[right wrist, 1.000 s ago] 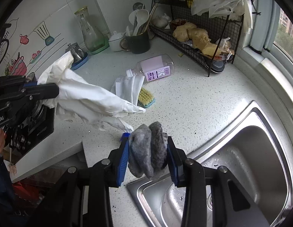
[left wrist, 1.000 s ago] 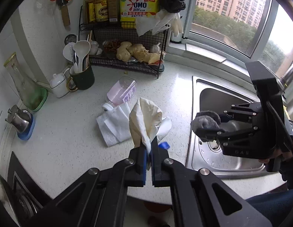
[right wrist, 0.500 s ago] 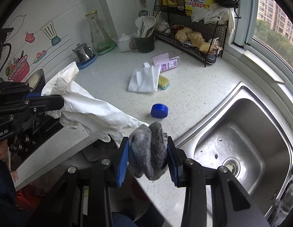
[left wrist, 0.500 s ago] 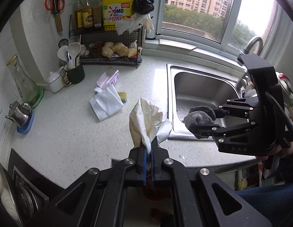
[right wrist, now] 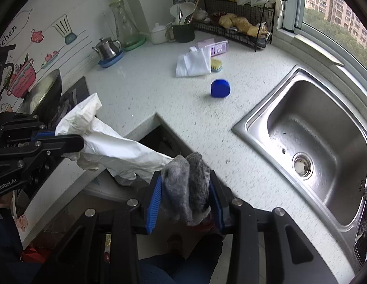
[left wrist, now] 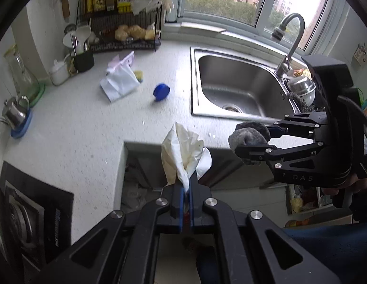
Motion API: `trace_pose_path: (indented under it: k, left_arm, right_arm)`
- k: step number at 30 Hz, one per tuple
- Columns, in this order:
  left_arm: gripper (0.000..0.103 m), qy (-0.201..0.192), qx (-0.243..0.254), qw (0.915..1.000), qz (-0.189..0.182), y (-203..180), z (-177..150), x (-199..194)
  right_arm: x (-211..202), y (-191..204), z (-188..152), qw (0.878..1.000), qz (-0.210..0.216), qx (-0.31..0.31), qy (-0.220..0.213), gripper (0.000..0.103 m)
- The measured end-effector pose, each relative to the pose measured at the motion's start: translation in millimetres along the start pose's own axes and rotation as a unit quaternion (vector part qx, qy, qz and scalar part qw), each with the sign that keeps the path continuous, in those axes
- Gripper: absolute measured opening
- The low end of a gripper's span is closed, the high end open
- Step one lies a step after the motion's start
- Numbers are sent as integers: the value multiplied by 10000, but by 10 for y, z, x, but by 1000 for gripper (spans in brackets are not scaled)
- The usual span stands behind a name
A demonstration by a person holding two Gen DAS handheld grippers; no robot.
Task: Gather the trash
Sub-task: 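Carry the gloves and sock down over the red bucket with both tools, then open both tools to drop the gloves and sock into the bucket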
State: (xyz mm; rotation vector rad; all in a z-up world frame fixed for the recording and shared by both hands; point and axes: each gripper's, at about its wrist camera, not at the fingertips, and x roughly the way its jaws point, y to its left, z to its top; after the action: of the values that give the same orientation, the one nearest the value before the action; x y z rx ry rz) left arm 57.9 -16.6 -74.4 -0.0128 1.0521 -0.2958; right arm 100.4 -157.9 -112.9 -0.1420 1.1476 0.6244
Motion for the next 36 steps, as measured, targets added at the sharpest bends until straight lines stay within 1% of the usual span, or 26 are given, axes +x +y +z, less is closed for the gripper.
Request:
trace_pose_path:
  k: [4, 7, 11, 15, 17, 20, 23, 25, 27, 32, 34, 35, 36]
  left_arm:
    - [3, 183, -73, 9996, -210, -17, -213, 128]
    - [3, 419, -86, 9988, -253, -40, -354, 295]
    - [3, 718, -189, 9962, -446, -45, -528, 557]
    - [3, 1042, -220, 9932, -473, -60, -693, 869]
    - [3, 1198, -240, 9915, -450, -58, -778, 1088]
    - [3, 1378, -296, 9889, -463, -42, -874, 1397]
    - [3, 1444, -221, 9875, -586, -69, -961, 1709]
    - [3, 1467, -256, 9866, -660, -61, -1031, 1970]
    - [3, 1576, -295, 9850, -632, -45, -1103, 2237]
    - [3, 1708, -394, 9821, -688, 1, -1398, 2949]
    - [3, 1837, -394, 9806, -559, 31, -1550, 3291]
    - [3, 1853, -363, 9810, -450, 35, -1618, 3433]
    - [3, 1834, -349, 9814, -444, 39, -1669, 3532]
  right_arm:
    - [118, 90, -170, 9998, 31, 66, 181, 35]
    - [228, 120, -303, 9992, 184, 164, 300, 35]
    - [404, 116, -470, 9981, 247, 237, 503, 35]
    - [673, 50, -672, 9961, 274, 319, 780, 35]
    - [825, 6, -760, 9951, 242, 328, 898, 35]
    - [981, -59, -907, 9945, 480, 408, 833, 35]
    - [1208, -160, -1068, 9946, 403, 364, 885, 35]
    - [1425, -259, -1162, 9932, 416, 462, 983, 35]
    - [1646, -354, -1266, 9916, 405, 561, 1090, 35]
    - [2233, -635, -1584, 9890, 389, 737, 1225, 35]
    - [2514, -713, -1704, 9874, 345, 795, 1323, 35]
    - [2618, -749, -1759, 9872, 316, 820, 1334, 35]
    - [2724, -790, -1825, 9874, 264, 849, 1308, 35]
